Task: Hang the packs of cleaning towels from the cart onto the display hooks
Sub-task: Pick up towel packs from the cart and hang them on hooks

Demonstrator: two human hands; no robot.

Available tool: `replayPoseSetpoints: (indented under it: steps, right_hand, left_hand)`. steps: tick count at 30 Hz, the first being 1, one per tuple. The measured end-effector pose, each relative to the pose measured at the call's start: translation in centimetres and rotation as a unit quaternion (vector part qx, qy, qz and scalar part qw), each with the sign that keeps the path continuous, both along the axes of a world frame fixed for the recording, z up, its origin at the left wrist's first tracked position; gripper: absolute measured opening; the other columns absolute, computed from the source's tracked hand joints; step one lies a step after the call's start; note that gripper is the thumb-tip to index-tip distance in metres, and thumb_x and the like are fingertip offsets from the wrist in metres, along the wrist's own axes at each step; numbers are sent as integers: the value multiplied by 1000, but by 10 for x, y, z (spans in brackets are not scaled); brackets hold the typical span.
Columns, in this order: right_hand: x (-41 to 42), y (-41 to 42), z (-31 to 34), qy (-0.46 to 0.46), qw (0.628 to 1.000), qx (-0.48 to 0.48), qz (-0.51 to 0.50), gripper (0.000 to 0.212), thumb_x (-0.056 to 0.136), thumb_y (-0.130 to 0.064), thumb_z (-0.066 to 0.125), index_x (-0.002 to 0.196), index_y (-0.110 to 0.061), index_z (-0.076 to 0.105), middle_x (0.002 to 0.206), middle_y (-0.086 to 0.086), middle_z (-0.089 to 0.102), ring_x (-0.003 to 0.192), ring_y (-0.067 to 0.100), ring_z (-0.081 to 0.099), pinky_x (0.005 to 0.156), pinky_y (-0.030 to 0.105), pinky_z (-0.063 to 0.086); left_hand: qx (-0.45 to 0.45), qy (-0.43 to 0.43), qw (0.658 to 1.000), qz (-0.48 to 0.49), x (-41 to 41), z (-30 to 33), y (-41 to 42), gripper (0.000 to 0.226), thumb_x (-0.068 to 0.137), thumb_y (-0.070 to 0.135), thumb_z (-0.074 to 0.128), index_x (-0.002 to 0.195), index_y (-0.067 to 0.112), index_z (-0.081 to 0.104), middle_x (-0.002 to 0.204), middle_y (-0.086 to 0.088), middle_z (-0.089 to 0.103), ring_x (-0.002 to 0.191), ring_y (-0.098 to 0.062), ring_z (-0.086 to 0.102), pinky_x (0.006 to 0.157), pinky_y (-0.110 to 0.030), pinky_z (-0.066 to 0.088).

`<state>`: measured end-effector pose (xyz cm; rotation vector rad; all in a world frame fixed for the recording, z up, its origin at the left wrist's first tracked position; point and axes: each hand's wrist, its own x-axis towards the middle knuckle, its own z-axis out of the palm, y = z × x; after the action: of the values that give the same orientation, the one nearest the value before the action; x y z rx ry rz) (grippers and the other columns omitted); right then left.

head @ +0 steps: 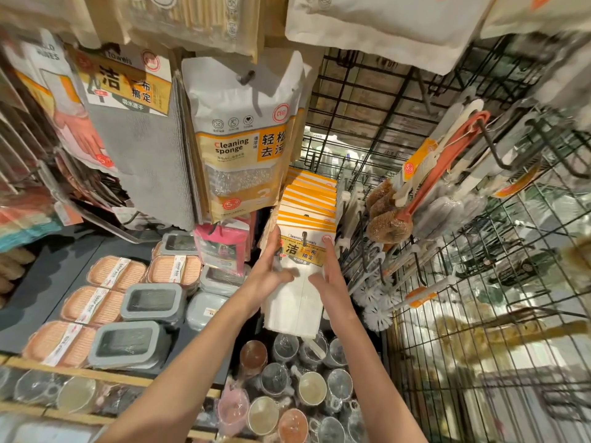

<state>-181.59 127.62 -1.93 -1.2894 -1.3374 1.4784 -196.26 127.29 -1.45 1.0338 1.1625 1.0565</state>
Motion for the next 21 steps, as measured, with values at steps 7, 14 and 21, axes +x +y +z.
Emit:
replayPoseSetpoints:
  steps: [7,14,21]
  right_hand:
    - [4,20,-4,-4,999,17,41,80,90,8,46,150,-31,10,154,-14,17,124,-21,33,92,3,37]
    - [-5,41,-11,-106,991,34,69,84,85,-13,52,150,-35,2,155,-20,-15,124,-24,2,75,-13,26]
    - [-12,59,-21,-189,977,68,77,90,80,-21,55,147,-36,-3,151,-20,-25,123,-20,-8,69,-14,24]
  left_hand:
    - [11,48,999,-7,-2,-14,25,104,77,-24,58,154,23,7,163,3,-6,148,-11,-1,98,-12,42]
    - [57,131,989,-45,-8,-26,50,107,78,-19,63,154,25,2,160,-1,-21,137,4,-8,96,-6,37]
    - [57,142,986,-64,-14,-28,64,110,76,-21,63,154,29,4,159,3,-24,126,11,2,91,-35,50]
